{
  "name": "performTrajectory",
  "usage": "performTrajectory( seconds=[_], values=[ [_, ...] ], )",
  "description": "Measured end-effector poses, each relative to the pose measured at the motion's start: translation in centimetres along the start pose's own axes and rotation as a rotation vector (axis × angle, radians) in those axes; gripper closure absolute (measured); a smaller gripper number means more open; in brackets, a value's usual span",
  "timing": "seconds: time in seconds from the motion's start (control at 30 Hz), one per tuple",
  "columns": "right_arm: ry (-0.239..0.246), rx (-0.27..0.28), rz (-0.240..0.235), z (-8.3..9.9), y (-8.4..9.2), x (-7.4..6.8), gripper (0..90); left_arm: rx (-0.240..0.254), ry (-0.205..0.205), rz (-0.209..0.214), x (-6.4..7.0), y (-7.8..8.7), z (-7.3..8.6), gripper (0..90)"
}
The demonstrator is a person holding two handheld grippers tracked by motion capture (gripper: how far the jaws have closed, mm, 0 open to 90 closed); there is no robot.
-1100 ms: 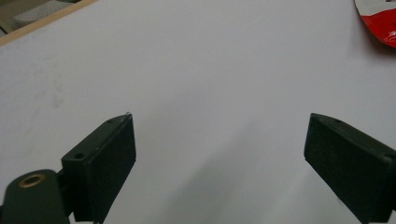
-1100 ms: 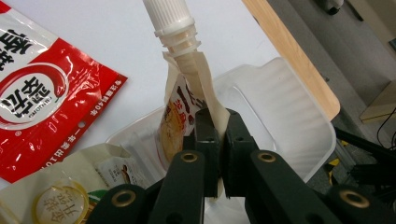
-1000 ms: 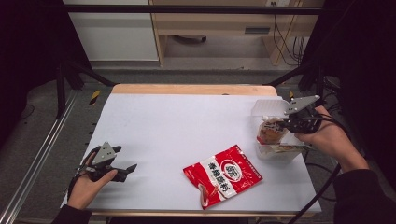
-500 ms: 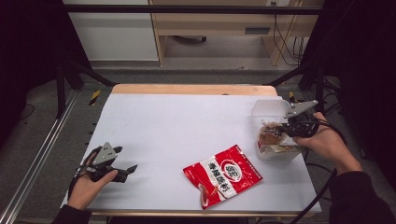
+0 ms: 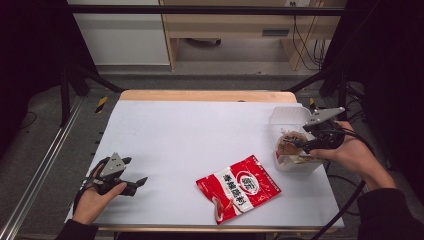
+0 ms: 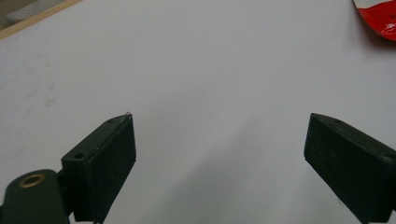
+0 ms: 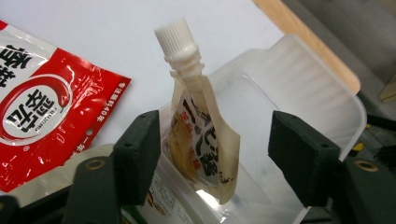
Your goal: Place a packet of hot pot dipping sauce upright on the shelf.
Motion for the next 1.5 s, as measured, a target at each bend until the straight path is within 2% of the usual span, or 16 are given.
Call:
performTrajectory(
  seconds=[0.13,0.27,0.43,0.47,0.53,0.57,0.6,0.63,0.67,0.73,0.77,0.8,0.9,1.0,1.4,1.5],
  values=[
    [0.004,0.027,0.027,-0.7,1.1,0.0,27.2,0.003,-0.002,-0.002,0.0,0.0,0.0,8.9],
    [0.011,0.071,0.076,-2.2,3.1,-0.5,20.6,-0.004,-0.006,0.007,0.1,0.0,0.0,9.0],
    [0.003,0.085,0.101,-3.4,4.3,-1.6,17.1,-0.005,-0.007,0.003,0.1,0.0,0.0,8.8],
    [-0.014,0.093,0.124,-4.0,4.9,-2.3,16.3,-0.005,-0.007,0.004,0.2,-0.1,-0.1,8.6],
    [-0.028,0.113,0.136,-4.6,5.4,-3.3,16.1,-0.007,-0.007,0.004,0.2,-0.1,-0.1,7.8],
    [-0.028,0.113,0.136,-4.6,5.4,-3.3,16.1,-0.009,-0.008,0.002,0.3,-0.1,-0.1,7.8],
    [-0.037,0.14,0.136,-5.1,5.9,-4.5,16.1,-0.009,-0.009,0.0,0.3,-0.1,-0.1,7.5],
    [-0.039,0.149,0.135,-5.3,6.0,-5.2,16.0,-0.009,-0.009,0.0,0.3,-0.1,-0.1,7.4],
    [-0.039,0.149,0.135,-5.3,6.0,-5.2,16.0,-0.008,-0.008,0.001,0.3,-0.1,-0.2,7.4],
    [-0.029,0.161,0.135,-5.9,6.3,-7.0,15.8,-0.006,-0.008,-0.001,0.2,-0.1,-0.2,7.1],
    [-0.029,0.161,0.135,-5.9,6.3,-7.0,15.8,-0.006,-0.008,-0.001,0.2,-0.1,-0.2,7.0],
    [-0.024,0.172,0.136,-6.3,6.4,-8.0,15.8,-0.01,-0.008,-0.003,0.2,-0.1,-0.1,7.0],
    [-0.024,0.19,0.132,-6.8,6.4,-9.0,16.0,-0.01,-0.006,-0.006,0.1,-0.1,-0.1,6.9],
    [-0.022,0.213,0.093,-7.6,5.7,-10.7,17.5,-0.012,-0.004,-0.004,0.2,-0.1,-0.1,6.9],
    [-0.001,0.176,0.055,-7.8,2.5,-14.7,18.6,-0.015,-0.001,0.007,0.2,-0.2,0.0,6.3],
    [-0.032,0.167,0.045,-7.4,1.7,-15.4,16.5,-0.013,0.001,0.007,0.1,-0.1,0.0,6.2]
  ],
)
Point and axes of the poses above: each handheld gripper's, and its own axes: y roughly backward along the jaws, z roughly out of its underside, x roughly to its right, the point moved 3 cm from there along -y, roughly forward along the jaws, and after that the axes turned 5 degrees about z, right-handed, at the moved point
